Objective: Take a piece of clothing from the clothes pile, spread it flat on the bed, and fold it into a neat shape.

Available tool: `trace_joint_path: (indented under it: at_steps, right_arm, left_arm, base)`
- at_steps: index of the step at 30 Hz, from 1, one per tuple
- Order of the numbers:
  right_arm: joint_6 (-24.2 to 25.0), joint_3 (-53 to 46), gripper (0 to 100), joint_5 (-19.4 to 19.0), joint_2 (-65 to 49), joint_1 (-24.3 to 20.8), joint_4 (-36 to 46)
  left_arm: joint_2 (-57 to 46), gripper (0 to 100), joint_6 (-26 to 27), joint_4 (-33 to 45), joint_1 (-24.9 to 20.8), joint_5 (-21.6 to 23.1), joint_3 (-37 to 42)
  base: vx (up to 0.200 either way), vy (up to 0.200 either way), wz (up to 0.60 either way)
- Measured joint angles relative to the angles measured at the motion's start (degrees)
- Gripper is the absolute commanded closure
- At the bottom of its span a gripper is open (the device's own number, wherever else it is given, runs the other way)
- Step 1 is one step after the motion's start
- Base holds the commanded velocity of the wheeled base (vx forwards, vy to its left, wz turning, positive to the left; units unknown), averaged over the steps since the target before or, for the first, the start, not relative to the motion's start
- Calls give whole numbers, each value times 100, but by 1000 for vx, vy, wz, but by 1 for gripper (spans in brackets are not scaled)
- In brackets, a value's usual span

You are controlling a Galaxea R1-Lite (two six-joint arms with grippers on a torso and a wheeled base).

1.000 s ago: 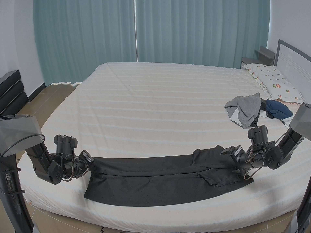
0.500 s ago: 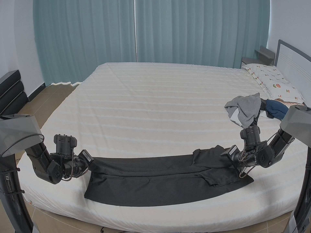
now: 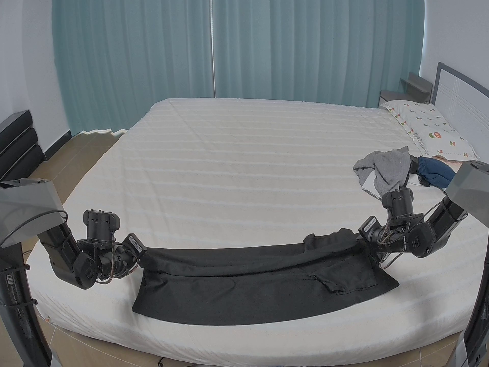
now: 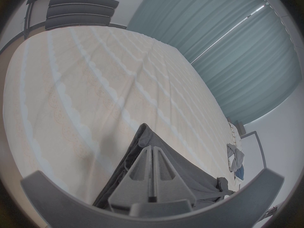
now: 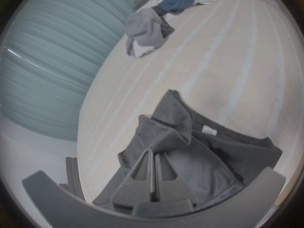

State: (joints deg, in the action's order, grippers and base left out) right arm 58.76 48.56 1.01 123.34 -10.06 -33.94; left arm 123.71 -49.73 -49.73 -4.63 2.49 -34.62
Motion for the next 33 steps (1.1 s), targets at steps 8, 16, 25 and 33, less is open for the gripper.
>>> trace_joint_path:
  at_steps: [8, 16, 25, 33]
  right_arm:
    - [-697, -286, 100, 5, -72, 48, -163]
    - [-1306, -757, 100, -6, -20, 83, -176]
    - [-1459, -862, 100, -6, 265, 88, -679]
    - [-1409, -903, 0, -44, 352, 118, -736]
  left_arm:
    - [-54, 100, 87, -6, 32, -13, 138]
    - [-98, 100, 925, 7, 21, -6, 461]
    - [-94, 100, 985, 2, -40, -4, 635]
    - [-100, 0, 991, 9, -55, -4, 677]
  base:
    - [0, 0, 0]
    - [0, 0, 0]
    - [0, 0, 0]
    - [0, 0, 0]
